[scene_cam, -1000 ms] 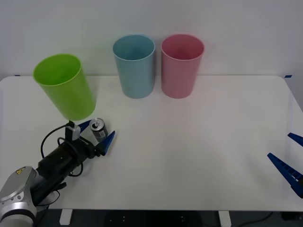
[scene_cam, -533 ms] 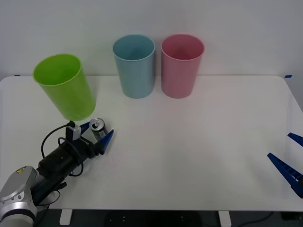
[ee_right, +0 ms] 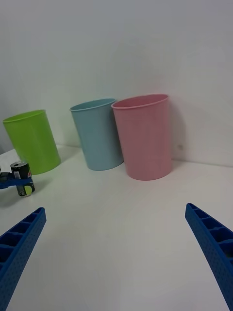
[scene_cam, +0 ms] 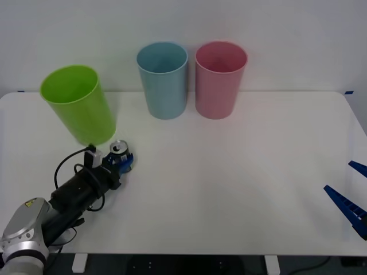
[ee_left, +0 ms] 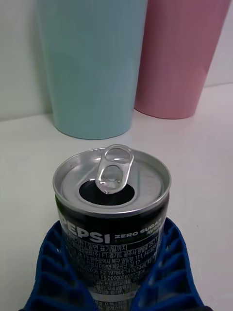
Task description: Grasp the object on the table and drop it into the matching bin: aluminum can to the light blue bin, PET bottle to the pink bin.
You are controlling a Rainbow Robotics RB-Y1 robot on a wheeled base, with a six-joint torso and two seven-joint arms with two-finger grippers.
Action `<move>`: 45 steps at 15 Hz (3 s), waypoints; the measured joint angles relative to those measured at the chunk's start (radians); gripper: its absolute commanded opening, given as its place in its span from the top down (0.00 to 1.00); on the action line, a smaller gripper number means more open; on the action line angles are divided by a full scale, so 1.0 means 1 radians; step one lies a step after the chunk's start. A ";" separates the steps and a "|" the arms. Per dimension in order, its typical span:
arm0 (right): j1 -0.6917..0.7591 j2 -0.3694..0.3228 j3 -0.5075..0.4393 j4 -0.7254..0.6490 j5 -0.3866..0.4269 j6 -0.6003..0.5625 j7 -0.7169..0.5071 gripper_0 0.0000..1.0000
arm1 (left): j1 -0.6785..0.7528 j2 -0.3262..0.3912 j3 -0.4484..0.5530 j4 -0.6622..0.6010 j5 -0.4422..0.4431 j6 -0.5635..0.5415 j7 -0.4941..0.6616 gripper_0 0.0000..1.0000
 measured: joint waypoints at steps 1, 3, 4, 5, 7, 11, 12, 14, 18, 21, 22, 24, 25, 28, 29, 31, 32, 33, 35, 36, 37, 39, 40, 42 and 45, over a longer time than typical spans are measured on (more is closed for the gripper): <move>0.000 0.000 0.000 0.000 0.000 0.000 0.000 0.00 | -0.002 0.000 -0.005 0.000 0.000 0.001 0.002 1.00; 0.000 0.000 0.000 0.000 0.000 0.000 0.000 0.00 | -0.005 0.000 -0.004 0.000 0.000 0.001 0.008 1.00; 0.000 0.000 0.000 0.000 0.000 0.000 0.000 0.00 | -0.005 0.000 0.002 0.000 0.001 0.001 0.009 1.00; 0.000 0.000 0.000 0.000 0.000 0.000 0.000 0.00 | -0.005 0.000 0.009 0.000 0.002 0.000 0.010 1.00; 0.000 0.000 0.000 0.000 0.000 0.000 0.000 0.00 | -0.010 0.000 0.016 -0.004 0.016 0.000 0.012 1.00; 0.000 0.000 0.000 0.000 0.000 0.000 0.000 0.00 | -0.011 0.000 0.005 -0.043 0.038 0.000 0.017 1.00; 0.000 0.000 0.000 0.000 0.000 0.000 0.000 0.00 | -0.011 0.000 0.001 -0.055 0.043 0.000 0.022 1.00; 0.000 0.000 0.000 0.000 0.000 0.000 0.000 0.00 | -0.011 0.000 -0.004 -0.080 0.059 -0.001 0.029 1.00; 0.000 0.000 0.000 0.000 0.000 0.000 0.000 0.00 | -0.011 0.018 -0.005 -0.138 0.094 -0.042 0.049 1.00; 0.000 0.000 0.000 0.000 0.000 0.000 0.000 0.00 | -0.012 0.037 -0.010 -0.194 0.096 -0.079 0.089 1.00; 0.000 0.000 0.000 0.000 0.000 0.000 0.000 0.00 | -0.013 0.049 -0.015 -0.220 0.096 -0.090 0.126 1.00; 0.000 0.000 0.000 0.000 0.000 0.000 0.000 0.00 | -0.012 0.078 -0.026 -0.273 0.096 -0.103 0.203 1.00; 0.000 0.000 0.000 0.000 0.000 0.000 0.000 0.00 | -0.013 0.085 -0.026 -0.297 0.096 -0.104 0.236 1.00; 0.000 0.000 0.000 0.000 0.000 0.000 0.000 0.00 | -0.013 0.102 -0.024 -0.372 0.096 -0.104 0.347 1.00; 0.000 0.000 0.000 0.000 0.000 0.000 0.000 0.00 | -0.015 0.103 -0.017 -0.395 0.091 -0.103 0.379 1.00; 0.000 0.000 0.000 0.000 0.000 0.000 0.000 0.00 | -0.025 0.103 0.004 -0.456 0.051 -0.099 0.469 1.00; 0.000 0.000 0.000 0.000 0.000 0.000 0.000 0.00 | -0.034 0.103 0.015 -0.477 0.031 -0.099 0.510 1.00; 0.000 0.000 0.000 0.000 0.000 0.000 0.000 0.00 | -0.047 0.103 0.025 -0.494 0.004 -0.099 0.550 1.00; 0.000 0.000 0.000 0.000 0.000 0.000 0.000 0.00 | -0.086 0.103 0.042 -0.506 -0.049 -0.097 0.614 1.00; 0.000 0.000 0.000 0.000 0.000 0.000 0.000 0.00 | -0.110 0.103 0.049 -0.506 -0.072 -0.091 0.645 1.00; 0.000 0.000 0.000 0.000 0.000 0.000 0.000 0.00 | -0.135 0.103 0.056 -0.506 -0.093 -0.085 0.677 1.00; 0.000 0.000 0.000 0.000 0.000 0.000 0.000 0.00 | -0.186 0.103 0.071 -0.505 -0.150 -0.073 0.746 0.99; 0.000 0.000 0.000 0.000 0.000 0.000 0.000 0.00 | -0.207 0.103 0.075 -0.505 -0.181 -0.068 0.777 0.99; 0.000 0.000 0.000 0.000 0.000 0.000 0.000 0.00 | -0.249 0.101 0.077 -0.502 -0.247 -0.050 0.830 0.99; 0.000 0.000 0.000 0.000 0.000 0.000 0.000 0.00 | -0.329 0.090 0.082 -0.440 -0.344 -0.040 0.861 0.99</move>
